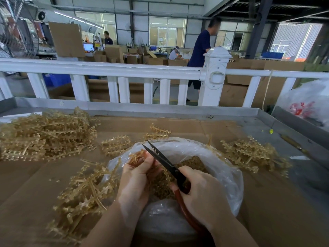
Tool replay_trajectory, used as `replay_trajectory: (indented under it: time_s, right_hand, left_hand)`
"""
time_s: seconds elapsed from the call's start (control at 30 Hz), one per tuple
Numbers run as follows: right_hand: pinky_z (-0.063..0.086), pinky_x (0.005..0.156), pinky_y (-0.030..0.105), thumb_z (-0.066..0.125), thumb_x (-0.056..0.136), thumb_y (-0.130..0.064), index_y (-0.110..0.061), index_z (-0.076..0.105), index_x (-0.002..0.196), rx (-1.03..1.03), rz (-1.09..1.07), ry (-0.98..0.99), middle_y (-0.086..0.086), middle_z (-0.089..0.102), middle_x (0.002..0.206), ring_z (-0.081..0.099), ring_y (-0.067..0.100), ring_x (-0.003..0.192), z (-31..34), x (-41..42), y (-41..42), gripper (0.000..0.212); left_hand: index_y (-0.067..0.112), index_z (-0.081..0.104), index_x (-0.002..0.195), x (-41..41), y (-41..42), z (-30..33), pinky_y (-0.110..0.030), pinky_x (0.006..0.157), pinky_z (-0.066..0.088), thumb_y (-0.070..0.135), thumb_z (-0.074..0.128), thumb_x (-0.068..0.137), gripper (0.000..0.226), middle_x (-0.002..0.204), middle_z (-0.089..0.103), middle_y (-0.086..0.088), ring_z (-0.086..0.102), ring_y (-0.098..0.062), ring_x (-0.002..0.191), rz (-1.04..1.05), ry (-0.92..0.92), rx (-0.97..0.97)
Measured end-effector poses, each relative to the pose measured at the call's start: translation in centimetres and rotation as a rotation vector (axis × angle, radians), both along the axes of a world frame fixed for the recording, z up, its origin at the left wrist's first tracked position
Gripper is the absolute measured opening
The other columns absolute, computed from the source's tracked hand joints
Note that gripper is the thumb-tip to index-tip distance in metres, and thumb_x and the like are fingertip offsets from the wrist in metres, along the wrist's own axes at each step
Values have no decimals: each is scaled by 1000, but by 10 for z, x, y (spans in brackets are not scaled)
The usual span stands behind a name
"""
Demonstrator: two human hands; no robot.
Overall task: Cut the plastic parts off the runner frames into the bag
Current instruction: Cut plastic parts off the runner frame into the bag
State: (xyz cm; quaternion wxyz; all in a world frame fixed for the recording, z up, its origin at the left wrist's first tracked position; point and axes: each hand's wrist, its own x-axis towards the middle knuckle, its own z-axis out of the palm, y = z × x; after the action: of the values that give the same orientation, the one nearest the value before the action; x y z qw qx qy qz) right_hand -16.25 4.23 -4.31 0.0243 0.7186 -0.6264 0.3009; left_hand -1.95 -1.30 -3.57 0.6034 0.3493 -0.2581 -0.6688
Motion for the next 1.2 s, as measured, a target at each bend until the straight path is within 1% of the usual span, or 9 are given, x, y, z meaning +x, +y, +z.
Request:
replay_trajectory:
  time_s: [0.13, 0.27, 0.37, 0.5, 0.6, 0.7, 0.83, 0.9, 1.2]
  right_hand:
    - [49, 72, 21, 51, 84, -55, -35, 60, 107, 3, 2, 13, -13, 65, 85, 59, 5, 81, -2, 0, -1, 31]
    - [48, 64, 21, 42, 81, -63, -36, 60, 103, -25, -39, 93, -13, 63, 78, 57, 4, 75, -1, 1, -2, 39]
    - [49, 58, 21, 42, 78, -64, -35, 65, 103, -56, -98, 127, -12, 65, 73, 59, 6, 69, 0, 2, -2, 45]
    - [50, 56, 22, 53, 78, -62, -35, 65, 108, -60, -128, 141, -12, 65, 74, 60, 7, 70, 0, 2, -2, 43]
    - [50, 61, 21, 54, 79, -63, -35, 64, 113, -55, -109, 146, -12, 66, 79, 60, 6, 74, 0, 2, -2, 44]
    - [52, 63, 23, 54, 79, -62, -34, 65, 112, -58, -93, 131, -11, 67, 80, 61, 8, 76, 0, 3, -2, 45]
    - [52, 56, 23, 63, 77, -53, -30, 70, 104, -108, -120, 122, -10, 67, 73, 62, 9, 68, 0, 3, -1, 36]
    - [50, 53, 23, 61, 76, -49, -29, 71, 100, -128, -124, 116, -10, 66, 70, 62, 9, 64, 0, 3, -1, 34]
    - [54, 60, 25, 61, 80, -45, -29, 68, 108, -91, -82, 98, -10, 69, 78, 63, 9, 71, 0, 0, -1, 34]
  left_hand:
    - [-1, 60, 105, -1, 1, -1, -30, 65, 58, 5, 63, 81, 26, 76, 67, -10, 67, -18, 66, 4, -7, 8]
    - [-3, 56, 121, -1, 0, -1, -40, 79, 56, 7, 65, 80, 43, 87, 69, -13, 68, -26, 80, 16, -1, 43]
    - [-1, 60, 112, -2, 0, 0, -32, 67, 58, 9, 67, 74, 40, 77, 71, -9, 69, -20, 69, 19, 2, 8]
    - [-2, 65, 99, -1, 0, -1, -46, 85, 55, 11, 68, 65, 37, 85, 70, -17, 68, -30, 81, 15, -1, 10]
    - [1, 67, 89, -1, 1, 0, -46, 84, 54, 11, 68, 65, 26, 83, 70, -17, 69, -28, 76, 0, -23, -11]
    - [0, 66, 92, -1, 1, 2, -49, 88, 52, 8, 66, 71, 22, 88, 68, -20, 65, -34, 85, 3, -23, 1]
    - [2, 65, 91, 0, 1, 1, -37, 74, 56, 4, 63, 79, 12, 79, 68, -14, 67, -23, 70, -4, -20, 2]
    - [1, 66, 91, 0, 2, 1, -38, 75, 56, 5, 64, 75, 16, 79, 70, -14, 68, -24, 71, -13, -13, -2]
    - [2, 65, 84, 1, 1, 0, -24, 56, 57, 6, 66, 68, 17, 68, 68, -8, 66, -15, 58, -40, 6, -30]
